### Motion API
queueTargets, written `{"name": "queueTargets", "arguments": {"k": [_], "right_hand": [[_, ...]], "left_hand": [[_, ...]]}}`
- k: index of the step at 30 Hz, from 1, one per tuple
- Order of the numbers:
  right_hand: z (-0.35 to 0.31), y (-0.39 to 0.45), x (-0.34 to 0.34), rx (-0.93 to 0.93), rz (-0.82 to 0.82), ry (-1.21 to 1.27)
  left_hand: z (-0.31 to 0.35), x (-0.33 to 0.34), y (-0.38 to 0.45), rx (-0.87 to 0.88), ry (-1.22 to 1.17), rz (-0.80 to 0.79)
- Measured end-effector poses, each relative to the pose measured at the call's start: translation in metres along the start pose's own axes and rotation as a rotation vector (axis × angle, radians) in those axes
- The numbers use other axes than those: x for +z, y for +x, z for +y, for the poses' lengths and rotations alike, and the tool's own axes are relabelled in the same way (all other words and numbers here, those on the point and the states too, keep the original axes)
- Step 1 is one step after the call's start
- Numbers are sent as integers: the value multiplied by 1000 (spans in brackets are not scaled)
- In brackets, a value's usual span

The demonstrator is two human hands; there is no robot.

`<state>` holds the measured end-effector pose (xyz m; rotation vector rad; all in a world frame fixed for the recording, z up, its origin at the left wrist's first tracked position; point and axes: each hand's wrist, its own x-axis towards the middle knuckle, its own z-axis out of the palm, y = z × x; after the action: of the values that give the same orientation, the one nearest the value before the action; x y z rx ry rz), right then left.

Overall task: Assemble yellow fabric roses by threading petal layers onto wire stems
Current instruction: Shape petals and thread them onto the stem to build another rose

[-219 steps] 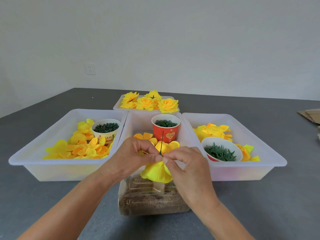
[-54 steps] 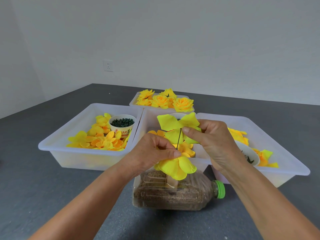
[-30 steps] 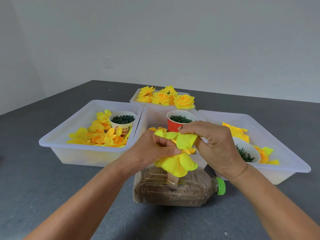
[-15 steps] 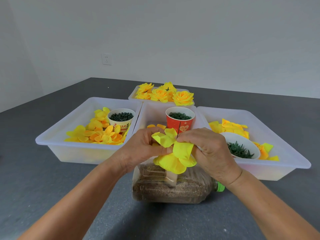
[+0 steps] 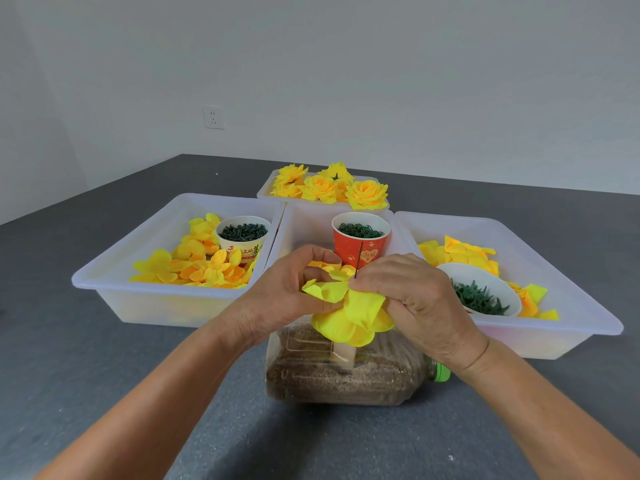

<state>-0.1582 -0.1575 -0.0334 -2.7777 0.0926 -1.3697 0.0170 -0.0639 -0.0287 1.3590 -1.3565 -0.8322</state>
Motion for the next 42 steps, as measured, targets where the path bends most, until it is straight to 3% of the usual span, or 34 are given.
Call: {"name": "queueTargets", "arguments": {"k": [11,20,27,32,37,42], "right_hand": [[-6,-4,6,45,107,-47],[-6,5,-4,-8,-50,-6],[-6,0,-5,87,-62,34],[-6,2,-9,50,-115,17],[-3,7,-12,19,-146,11],[0,4,-10,126,-163,130]], "left_hand": [[-3,1,2,5,26,15],[-2,1,2,2,27,25],[-3,0,2,-5,30,28],[-1,0,1,-11,37,28],[0,1,-1,48,4,1],[4,2,-5,137,29,60]]}}
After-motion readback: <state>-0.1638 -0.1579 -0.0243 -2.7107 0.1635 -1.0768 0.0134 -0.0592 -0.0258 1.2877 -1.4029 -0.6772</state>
